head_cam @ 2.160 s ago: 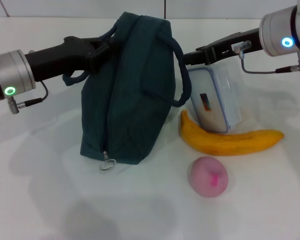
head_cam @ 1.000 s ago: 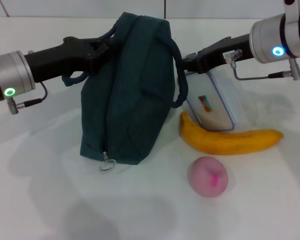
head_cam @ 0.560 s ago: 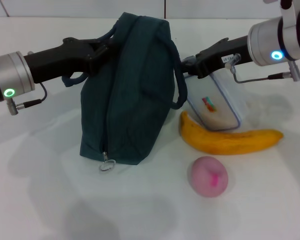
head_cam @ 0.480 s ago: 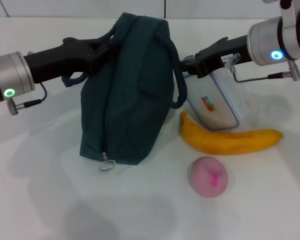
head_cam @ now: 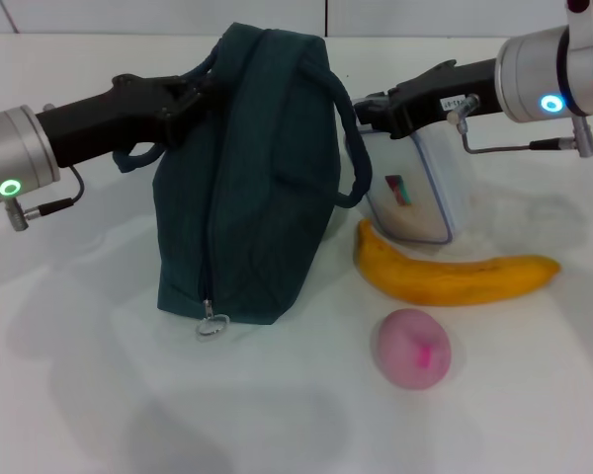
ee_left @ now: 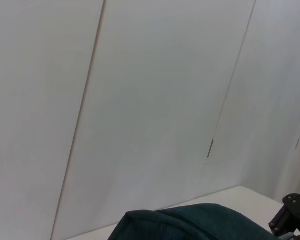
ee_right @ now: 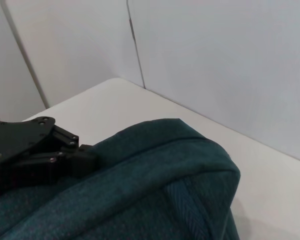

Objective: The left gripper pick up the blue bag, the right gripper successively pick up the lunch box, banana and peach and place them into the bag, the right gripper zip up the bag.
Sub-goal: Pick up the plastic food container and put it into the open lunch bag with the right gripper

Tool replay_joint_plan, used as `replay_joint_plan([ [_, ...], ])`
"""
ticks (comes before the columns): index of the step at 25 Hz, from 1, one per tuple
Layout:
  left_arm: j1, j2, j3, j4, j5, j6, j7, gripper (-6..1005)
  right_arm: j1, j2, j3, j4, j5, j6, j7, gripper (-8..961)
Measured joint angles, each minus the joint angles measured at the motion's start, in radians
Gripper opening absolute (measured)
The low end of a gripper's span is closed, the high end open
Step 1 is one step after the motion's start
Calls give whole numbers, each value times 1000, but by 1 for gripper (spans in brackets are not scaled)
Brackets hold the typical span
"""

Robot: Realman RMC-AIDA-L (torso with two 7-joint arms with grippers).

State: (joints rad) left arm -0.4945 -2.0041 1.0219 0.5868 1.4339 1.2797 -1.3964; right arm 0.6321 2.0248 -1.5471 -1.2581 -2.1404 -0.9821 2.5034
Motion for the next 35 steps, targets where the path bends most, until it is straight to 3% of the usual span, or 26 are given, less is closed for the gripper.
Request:
replay_joint_plan([
  [6,7,-2,0,1,0,6,0,38,-41,0,8,0,62,0,-84,96],
  [19,35,0,-14,4,-7,53,1,39,-229,-6,150,57,547,-174,-565,97],
  [27,45,-12,-25,3,-8,70,3,37,-293,-9,342,282,807,-445,-890,97],
  [31,46,-21,-25,1,-8,111,4,38,-283,-10,454,418,832,-562,-979,97],
  [35,47,-28,-25,3,-8,169,-1,39,-282,-9,503,478,841,-617,-1029,97],
])
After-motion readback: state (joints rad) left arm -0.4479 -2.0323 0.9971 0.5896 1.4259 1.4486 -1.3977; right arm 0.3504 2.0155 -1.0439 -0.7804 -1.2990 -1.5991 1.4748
